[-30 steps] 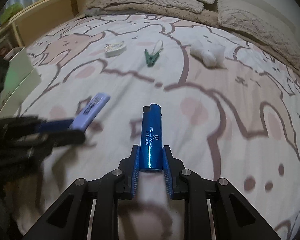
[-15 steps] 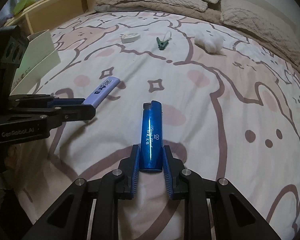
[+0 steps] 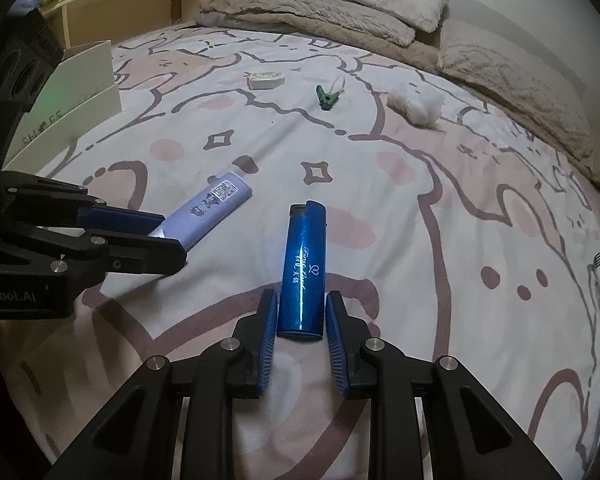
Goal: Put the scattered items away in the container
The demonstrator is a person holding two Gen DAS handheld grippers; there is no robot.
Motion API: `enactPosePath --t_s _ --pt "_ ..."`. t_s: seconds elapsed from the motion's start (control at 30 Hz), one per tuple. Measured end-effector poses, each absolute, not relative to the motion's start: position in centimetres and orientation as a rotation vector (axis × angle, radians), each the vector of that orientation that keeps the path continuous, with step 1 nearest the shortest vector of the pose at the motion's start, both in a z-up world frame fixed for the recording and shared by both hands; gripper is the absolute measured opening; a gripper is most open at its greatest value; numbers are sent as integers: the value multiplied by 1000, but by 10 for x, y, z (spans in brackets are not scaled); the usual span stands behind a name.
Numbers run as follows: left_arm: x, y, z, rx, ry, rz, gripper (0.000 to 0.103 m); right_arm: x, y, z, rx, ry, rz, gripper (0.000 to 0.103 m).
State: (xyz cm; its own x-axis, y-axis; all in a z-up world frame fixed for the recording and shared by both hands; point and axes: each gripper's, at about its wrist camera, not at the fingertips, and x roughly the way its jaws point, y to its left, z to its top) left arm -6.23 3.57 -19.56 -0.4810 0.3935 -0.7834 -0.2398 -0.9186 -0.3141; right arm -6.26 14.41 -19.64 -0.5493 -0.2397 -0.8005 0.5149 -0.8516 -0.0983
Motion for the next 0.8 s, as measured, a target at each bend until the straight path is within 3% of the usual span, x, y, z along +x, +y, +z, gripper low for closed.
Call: enactPosePath --t_s 0.07,0.13,0.17,0.2,0.8 --pt "-62 38 -195 -1335 -207 2416 30 -63 147 -196 1169 436 -2403 30" --pt "-61 40 -195 -1329 -190 2409 40 -65 150 -196 1174 429 -2431 55" --pt "-61 42 -195 -1326 -176 2406 47 -67 154 -196 1188 419 -2451 79" --pt "-60 44 -195 -1324 -157 2406 50 -69 158 -197 1204 403 -2451 92" --pt "-68 31 -195 -1354 5 2477 51 -90 200 -200 1337 233 -2563 99"
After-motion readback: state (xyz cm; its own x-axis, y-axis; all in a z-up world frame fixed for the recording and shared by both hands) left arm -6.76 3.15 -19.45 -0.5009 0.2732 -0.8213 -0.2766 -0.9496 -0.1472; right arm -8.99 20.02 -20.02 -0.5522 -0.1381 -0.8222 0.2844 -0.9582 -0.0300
